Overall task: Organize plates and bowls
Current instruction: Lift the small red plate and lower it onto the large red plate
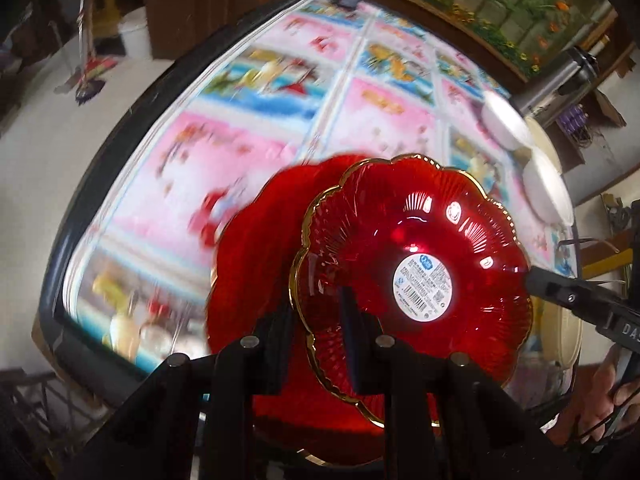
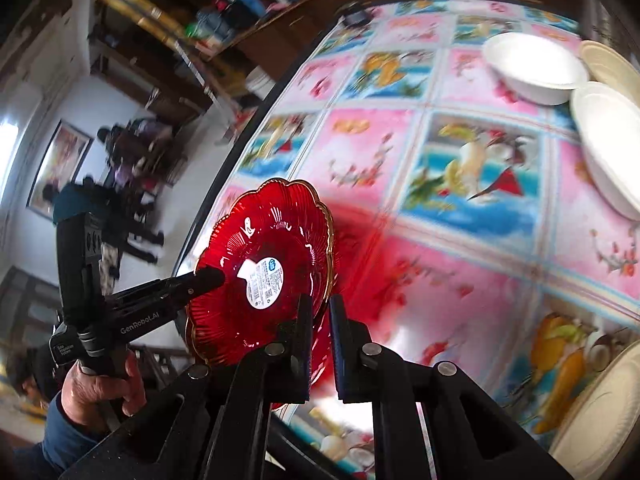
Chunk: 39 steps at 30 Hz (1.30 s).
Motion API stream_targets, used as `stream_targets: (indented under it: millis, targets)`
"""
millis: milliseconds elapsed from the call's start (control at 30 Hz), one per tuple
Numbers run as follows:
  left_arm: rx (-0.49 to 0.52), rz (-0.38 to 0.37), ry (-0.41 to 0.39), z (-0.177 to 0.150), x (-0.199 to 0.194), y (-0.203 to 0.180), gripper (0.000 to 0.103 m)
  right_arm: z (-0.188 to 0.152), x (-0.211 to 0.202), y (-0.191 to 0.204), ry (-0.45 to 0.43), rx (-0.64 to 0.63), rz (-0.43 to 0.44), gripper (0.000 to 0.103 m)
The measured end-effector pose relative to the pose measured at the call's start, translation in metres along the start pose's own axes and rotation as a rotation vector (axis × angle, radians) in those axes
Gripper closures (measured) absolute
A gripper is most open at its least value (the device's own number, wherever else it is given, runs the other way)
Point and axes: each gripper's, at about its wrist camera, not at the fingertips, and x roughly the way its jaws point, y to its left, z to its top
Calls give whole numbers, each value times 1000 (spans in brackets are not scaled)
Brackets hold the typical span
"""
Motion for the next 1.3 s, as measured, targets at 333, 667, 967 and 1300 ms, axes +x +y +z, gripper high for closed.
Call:
stream_targets:
  millis: [333, 667, 967, 1300]
  targets:
    - [9, 38, -13, -12, 0, 16, 78, -8, 44, 16, 89, -70, -83, 93]
    - [61, -4, -13, -9, -3, 4, 35, -9, 60, 16, 132, -41, -89, 91]
    - [59, 15, -28, -6, -15, 4, 24, -9, 56, 17, 134, -25, -47, 72]
    - [125, -2, -54, 0, -28, -28, 24, -12, 22, 2, 55, 24, -18, 72]
